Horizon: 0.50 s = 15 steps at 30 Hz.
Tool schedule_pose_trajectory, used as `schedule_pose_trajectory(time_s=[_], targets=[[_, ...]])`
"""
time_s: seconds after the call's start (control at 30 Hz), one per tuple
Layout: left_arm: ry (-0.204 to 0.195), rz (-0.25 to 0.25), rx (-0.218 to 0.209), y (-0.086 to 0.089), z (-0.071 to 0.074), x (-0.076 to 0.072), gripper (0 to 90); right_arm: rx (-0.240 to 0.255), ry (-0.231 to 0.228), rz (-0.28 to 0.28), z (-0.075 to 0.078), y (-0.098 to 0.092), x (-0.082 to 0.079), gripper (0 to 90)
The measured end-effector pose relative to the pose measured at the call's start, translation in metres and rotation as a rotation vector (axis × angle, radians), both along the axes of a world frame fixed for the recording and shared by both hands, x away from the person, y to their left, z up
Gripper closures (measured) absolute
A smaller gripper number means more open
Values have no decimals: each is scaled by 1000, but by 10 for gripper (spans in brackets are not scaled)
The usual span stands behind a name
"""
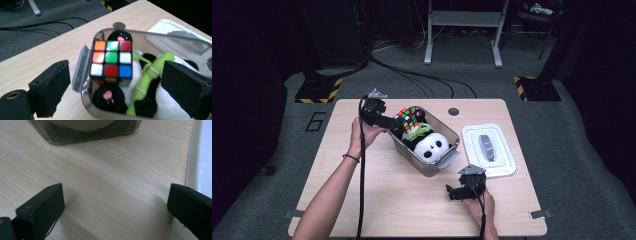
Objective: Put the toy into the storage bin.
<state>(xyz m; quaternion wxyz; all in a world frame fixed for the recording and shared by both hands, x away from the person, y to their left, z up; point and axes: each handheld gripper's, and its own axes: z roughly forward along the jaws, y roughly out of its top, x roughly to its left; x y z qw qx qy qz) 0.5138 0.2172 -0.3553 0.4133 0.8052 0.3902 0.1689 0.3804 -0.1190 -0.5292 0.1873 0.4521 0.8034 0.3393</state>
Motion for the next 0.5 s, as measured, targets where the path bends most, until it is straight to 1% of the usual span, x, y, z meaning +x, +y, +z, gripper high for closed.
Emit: schedule_pose_trajectory(time_s=[0.03, 0.13, 0.2, 0.23, 0.27, 0.37, 0.4, 0.5], targets=[[-3, -1, 8, 3, -1, -4, 81, 0, 0, 0, 0, 0, 0, 5], [-3, 0, 8, 10, -5, -13, 63, 0, 0, 1, 0, 0, 0, 5], [13, -2, 2, 17, -10, -19, 44, 1, 0, 0, 0, 0, 0, 5], [18, 3, 12, 20, -12, -23, 37, 0, 1, 5, 0, 0, 0, 5], [20, 6, 13, 24, -15, -26, 26, -5, 0, 10, 0, -1, 0, 5], [25, 10, 38, 33, -25, -36, 13, -7, 0, 14, 0, -1, 0, 5], [26, 16, 33, 36, -28, -39, 9, -7, 0, 14, 0, -1, 0, 4], [50, 20, 40, 46, -41, -46, 1, -8, -2, 16, 0, -1, 1, 4]])
